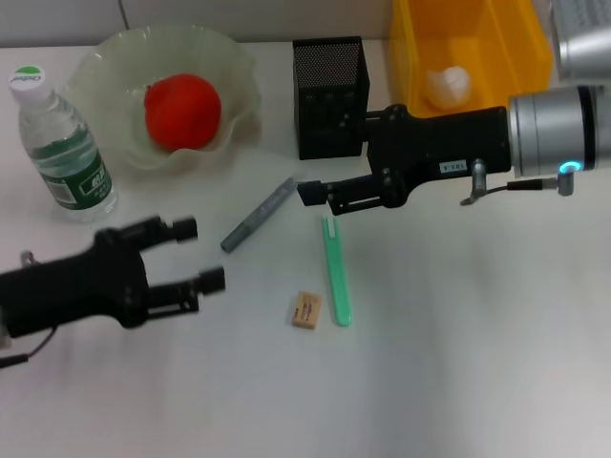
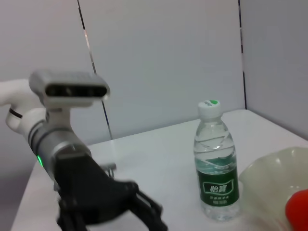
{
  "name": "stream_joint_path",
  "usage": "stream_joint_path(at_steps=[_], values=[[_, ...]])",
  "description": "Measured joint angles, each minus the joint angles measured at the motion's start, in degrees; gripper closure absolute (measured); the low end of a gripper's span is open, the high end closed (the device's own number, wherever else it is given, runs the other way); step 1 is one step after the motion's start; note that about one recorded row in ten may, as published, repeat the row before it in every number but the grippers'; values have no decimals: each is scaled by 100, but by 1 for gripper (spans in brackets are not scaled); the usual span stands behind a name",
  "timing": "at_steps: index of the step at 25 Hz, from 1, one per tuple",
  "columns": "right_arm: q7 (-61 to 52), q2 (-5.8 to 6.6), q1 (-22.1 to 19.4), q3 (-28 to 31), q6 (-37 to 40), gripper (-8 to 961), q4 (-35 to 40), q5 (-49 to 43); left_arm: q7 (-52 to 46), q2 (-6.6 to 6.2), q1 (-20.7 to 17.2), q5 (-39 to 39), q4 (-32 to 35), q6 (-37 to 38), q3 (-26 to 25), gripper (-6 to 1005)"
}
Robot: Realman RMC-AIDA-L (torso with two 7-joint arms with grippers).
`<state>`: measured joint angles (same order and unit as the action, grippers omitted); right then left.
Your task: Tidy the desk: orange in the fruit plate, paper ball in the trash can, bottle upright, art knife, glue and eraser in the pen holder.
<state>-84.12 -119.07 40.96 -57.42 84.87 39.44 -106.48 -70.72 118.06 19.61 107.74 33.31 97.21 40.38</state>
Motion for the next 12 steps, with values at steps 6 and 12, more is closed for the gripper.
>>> stream_joint_path(at_steps=[6, 12], values=[[-1207, 27, 225, -39, 196, 177, 617, -777, 182, 15, 58, 351, -50, -329, 4, 153], [-3577, 18, 815, -728, 428, 178, 1744, -2286, 318, 23, 91, 332, -61, -302, -2, 154]])
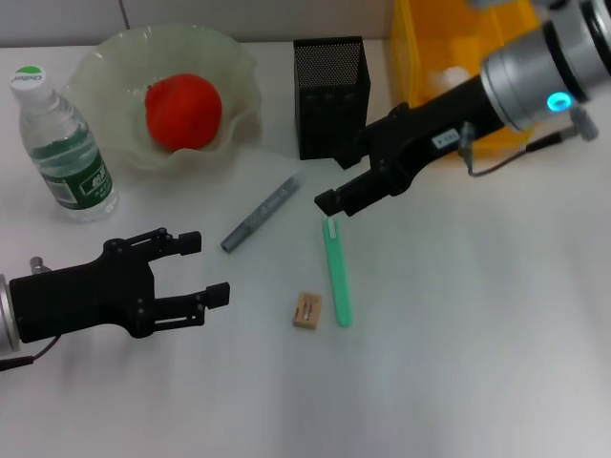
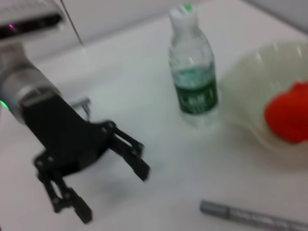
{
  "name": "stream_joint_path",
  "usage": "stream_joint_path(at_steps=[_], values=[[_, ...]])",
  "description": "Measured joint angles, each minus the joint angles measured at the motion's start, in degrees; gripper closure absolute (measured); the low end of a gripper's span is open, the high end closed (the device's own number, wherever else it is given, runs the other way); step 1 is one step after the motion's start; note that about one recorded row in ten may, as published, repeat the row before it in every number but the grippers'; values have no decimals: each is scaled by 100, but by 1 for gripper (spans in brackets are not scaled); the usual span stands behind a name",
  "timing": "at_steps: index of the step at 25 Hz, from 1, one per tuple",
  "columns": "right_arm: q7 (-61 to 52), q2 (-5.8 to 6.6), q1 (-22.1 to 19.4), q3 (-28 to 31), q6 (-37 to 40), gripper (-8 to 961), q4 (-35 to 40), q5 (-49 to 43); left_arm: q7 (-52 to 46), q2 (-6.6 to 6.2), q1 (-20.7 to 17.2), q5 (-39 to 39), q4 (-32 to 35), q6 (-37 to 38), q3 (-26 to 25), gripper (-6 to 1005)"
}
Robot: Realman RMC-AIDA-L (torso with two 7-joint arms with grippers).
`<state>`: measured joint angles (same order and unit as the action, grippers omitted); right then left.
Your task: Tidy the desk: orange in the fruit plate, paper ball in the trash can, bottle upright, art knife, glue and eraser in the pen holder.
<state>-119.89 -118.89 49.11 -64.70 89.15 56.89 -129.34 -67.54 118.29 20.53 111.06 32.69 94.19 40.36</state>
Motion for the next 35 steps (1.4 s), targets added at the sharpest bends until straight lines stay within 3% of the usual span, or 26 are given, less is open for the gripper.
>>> stream_joint_path(at_steps=[2, 4, 5, 6, 7, 8, 10, 16, 20, 29, 35], values=[[-274, -4, 106, -91, 49, 178, 100, -201, 0, 0, 8, 0, 0, -4, 1, 154], [-899, -8, 424, -248, 178, 177, 157, -663, 1, -2, 22, 0, 0, -9, -1, 155], [-1581, -15, 797, -327, 261, 177, 34, -1169, 2, -3, 28, 0, 0, -10, -5, 155], [-1581, -15, 797, -327, 261, 177, 34, -1169, 3, -7, 33, 0, 0, -7, -11, 155], [-2080, -27, 1154, -355, 272, 177, -234, -1511, 3, -9, 38, 0, 0, -6, -17, 155], [-2080, -27, 1154, -355, 272, 177, -234, -1511, 3, -10, 42, 0, 0, -8, -16, 155], [-2593, -33, 1668, -384, 244, 178, -876, -1702, 4, -9, 53, 0, 0, -20, -6, 156], [-3049, -67, 2276, -813, -76, 178, -1844, -1895, 4, -5, 115, 36, 0, -26, 7, 157], [-3350, -93, 2440, -1316, -573, 178, -2360, -1908, 7, -7, 120, 44, 0, -10, 14, 157], [-3378, -100, 2396, -1400, -1117, 177, -2814, -1510, 7, -8, 130, 56, 0, -24, 17, 159], [-3405, -108, 2259, -2421, -1529, 177, -2839, -811, 3, -8, 133, 57, 4, -28, 17, 160]])
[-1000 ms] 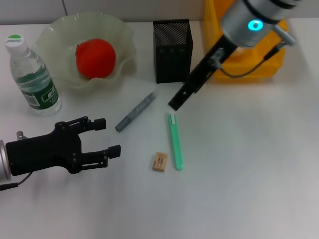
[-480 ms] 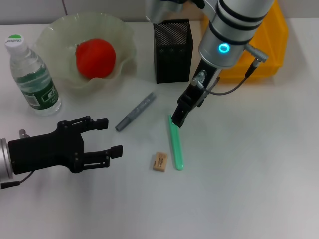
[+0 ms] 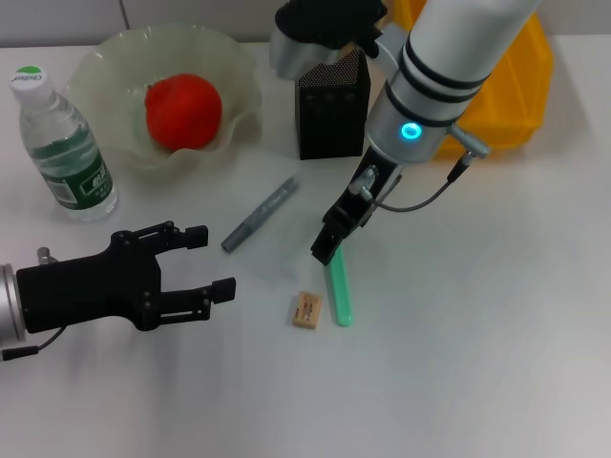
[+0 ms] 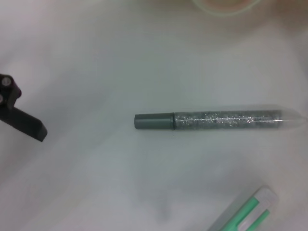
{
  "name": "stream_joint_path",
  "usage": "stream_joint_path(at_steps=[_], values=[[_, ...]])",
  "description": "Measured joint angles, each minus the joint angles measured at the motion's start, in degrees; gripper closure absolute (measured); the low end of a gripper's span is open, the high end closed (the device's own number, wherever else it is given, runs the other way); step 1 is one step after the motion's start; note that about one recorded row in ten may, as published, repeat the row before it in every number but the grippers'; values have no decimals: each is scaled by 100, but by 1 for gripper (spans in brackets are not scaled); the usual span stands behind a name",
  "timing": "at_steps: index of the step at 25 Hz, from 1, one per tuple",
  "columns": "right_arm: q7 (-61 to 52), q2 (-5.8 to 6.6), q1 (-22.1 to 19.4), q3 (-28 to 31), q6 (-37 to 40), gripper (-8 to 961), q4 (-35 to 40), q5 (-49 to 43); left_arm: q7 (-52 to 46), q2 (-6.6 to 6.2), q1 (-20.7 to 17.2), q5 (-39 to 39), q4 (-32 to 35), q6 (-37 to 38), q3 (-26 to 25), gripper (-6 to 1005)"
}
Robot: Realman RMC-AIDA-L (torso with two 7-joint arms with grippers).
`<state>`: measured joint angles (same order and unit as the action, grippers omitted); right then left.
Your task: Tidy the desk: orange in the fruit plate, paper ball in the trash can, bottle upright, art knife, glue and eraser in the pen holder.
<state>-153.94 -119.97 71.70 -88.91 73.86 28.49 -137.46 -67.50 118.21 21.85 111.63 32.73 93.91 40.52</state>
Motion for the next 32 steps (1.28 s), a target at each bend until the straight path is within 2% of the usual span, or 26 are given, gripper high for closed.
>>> stream_joint_path(at_steps=[8, 17, 25, 32], values=[[-16, 0, -85, -600, -154, 177, 8, 436, -50, 2, 15, -8, 6, -5, -1, 161], [-38, 0, -208, -766, -314, 178, -16, 489, -72, 16, 12, -42, 5, 0, -1, 163], [-55, 0, -300, -1252, -541, 178, 46, 712, -75, 18, -9, -46, -4, 5, -1, 164], [-65, 0, -312, -1444, -592, 178, 127, 787, -78, 14, 12, -46, -67, -1, -1, 165]])
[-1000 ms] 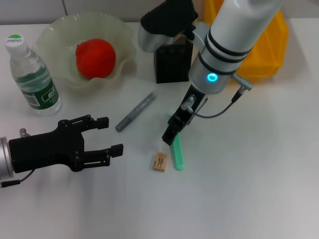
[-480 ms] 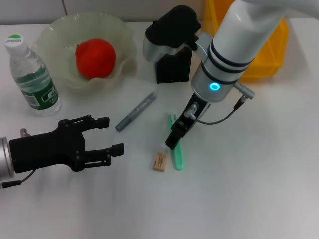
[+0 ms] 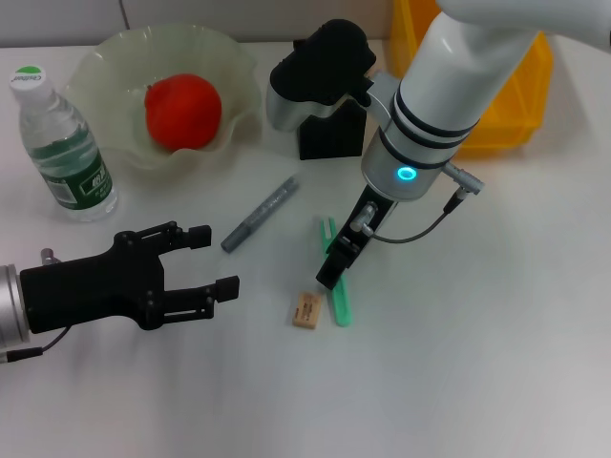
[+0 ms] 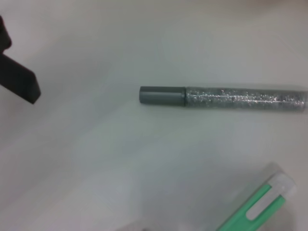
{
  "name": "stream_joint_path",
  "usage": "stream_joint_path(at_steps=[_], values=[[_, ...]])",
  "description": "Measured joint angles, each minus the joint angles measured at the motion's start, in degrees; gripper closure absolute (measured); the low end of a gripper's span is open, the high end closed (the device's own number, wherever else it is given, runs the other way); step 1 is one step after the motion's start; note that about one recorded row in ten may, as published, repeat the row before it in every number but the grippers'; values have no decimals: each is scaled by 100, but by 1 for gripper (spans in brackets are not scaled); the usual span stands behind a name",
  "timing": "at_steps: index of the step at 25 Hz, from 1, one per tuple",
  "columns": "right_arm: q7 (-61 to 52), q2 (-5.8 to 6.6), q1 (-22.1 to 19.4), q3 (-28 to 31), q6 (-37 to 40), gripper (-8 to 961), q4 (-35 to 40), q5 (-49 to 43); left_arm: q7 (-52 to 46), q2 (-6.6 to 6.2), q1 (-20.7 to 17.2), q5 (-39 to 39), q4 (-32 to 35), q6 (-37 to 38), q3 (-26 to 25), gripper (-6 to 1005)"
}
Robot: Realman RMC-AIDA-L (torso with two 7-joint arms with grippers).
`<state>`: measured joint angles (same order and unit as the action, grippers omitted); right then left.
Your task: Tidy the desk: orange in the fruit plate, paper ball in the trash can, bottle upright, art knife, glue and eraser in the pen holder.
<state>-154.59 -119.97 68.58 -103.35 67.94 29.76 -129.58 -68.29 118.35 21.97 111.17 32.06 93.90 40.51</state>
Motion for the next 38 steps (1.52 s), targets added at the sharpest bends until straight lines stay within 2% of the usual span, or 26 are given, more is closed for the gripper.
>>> stream_joint_path(at_steps=[15, 23, 38], values=[[-3, 0, -21, -17, -128, 177, 112, 4, 0, -6, -1, 2, 2, -4, -27, 168], [-17, 0, -19, -376, -279, 177, 105, 248, 0, -5, -15, 2, 2, -4, -46, 169], [-108, 0, 51, -581, -251, 197, 75, 234, 16, -5, -13, 25, 2, -3, -43, 172]])
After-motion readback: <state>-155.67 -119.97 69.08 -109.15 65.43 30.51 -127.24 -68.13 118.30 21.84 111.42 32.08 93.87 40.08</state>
